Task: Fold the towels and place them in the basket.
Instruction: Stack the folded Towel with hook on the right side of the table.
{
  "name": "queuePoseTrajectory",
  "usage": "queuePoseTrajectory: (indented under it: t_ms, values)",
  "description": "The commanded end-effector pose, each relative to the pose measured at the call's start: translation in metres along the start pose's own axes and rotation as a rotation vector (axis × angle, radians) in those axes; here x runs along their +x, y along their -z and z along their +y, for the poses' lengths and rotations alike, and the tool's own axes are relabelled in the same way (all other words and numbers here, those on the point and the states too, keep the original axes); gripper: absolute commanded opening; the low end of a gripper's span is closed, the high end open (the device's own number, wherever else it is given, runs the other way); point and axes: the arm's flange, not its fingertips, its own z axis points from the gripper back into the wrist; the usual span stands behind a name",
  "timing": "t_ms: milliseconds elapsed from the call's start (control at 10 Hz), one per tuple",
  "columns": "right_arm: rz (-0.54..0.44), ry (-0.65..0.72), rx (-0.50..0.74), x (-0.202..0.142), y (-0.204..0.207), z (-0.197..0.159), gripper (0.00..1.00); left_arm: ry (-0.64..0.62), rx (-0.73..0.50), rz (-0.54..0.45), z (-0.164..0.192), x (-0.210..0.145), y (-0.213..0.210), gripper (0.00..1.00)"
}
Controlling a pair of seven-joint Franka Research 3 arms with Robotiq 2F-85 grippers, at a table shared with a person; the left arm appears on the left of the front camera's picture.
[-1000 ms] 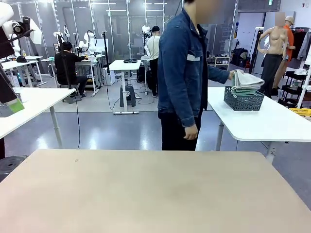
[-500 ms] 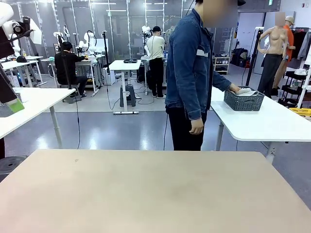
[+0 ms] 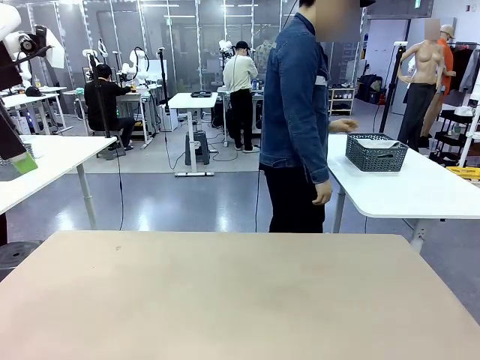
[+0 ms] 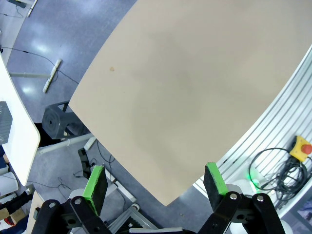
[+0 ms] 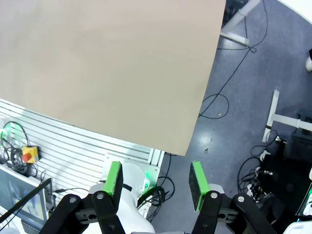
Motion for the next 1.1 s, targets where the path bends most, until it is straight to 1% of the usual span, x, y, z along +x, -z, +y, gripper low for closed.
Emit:
queuePoseTrajectory:
  t_ms: [0, 1000]
  values:
    - [0.0, -0.003, 0.004, 0.0003, 0.0004, -0.0006, 0.69, -0.008, 0.027, 0.005, 0.0002, 0.0, -0.0005, 1.0]
    - [0.0, -0.003, 0.004, 0.0003, 0.0004, -0.0006, 0.69, -0.008, 0.027, 0.005, 0.0002, 0.0, -0.0005, 1.0]
